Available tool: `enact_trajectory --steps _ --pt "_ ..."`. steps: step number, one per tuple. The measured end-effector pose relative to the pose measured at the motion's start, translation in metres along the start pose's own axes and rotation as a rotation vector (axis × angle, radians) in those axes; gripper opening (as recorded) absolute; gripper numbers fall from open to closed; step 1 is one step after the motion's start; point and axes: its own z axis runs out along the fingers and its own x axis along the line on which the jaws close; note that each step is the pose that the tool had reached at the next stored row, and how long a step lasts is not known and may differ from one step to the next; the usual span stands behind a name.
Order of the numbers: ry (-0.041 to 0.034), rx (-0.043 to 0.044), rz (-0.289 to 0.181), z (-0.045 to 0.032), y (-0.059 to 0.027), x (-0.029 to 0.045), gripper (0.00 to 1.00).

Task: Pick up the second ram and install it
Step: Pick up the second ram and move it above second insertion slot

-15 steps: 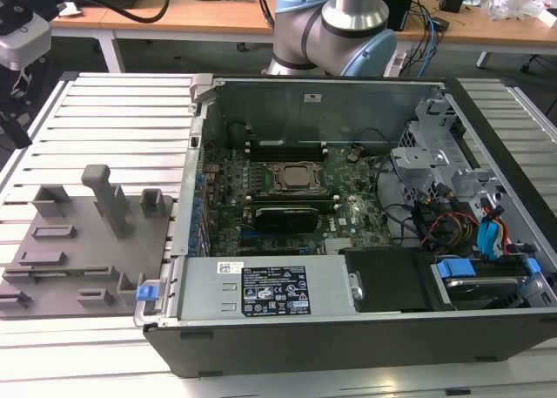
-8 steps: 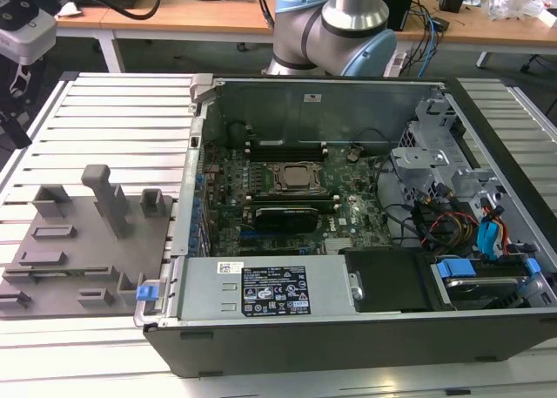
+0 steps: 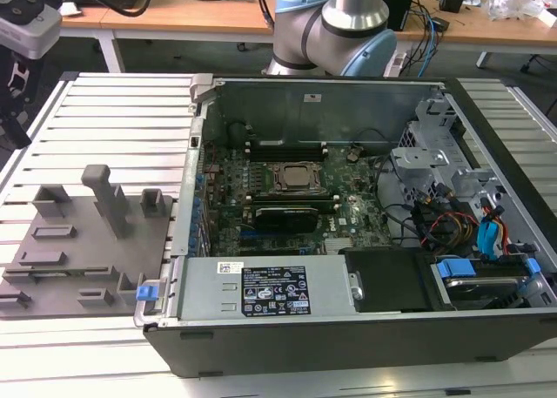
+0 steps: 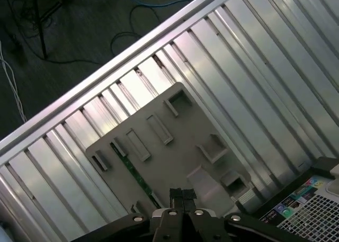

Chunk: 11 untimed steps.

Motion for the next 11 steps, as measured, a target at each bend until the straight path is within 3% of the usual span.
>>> enact_trajectory --steps 11 --pt "0.0042 -0.0021 -0.094 0.0000 0.0000 0.0000 0.11"
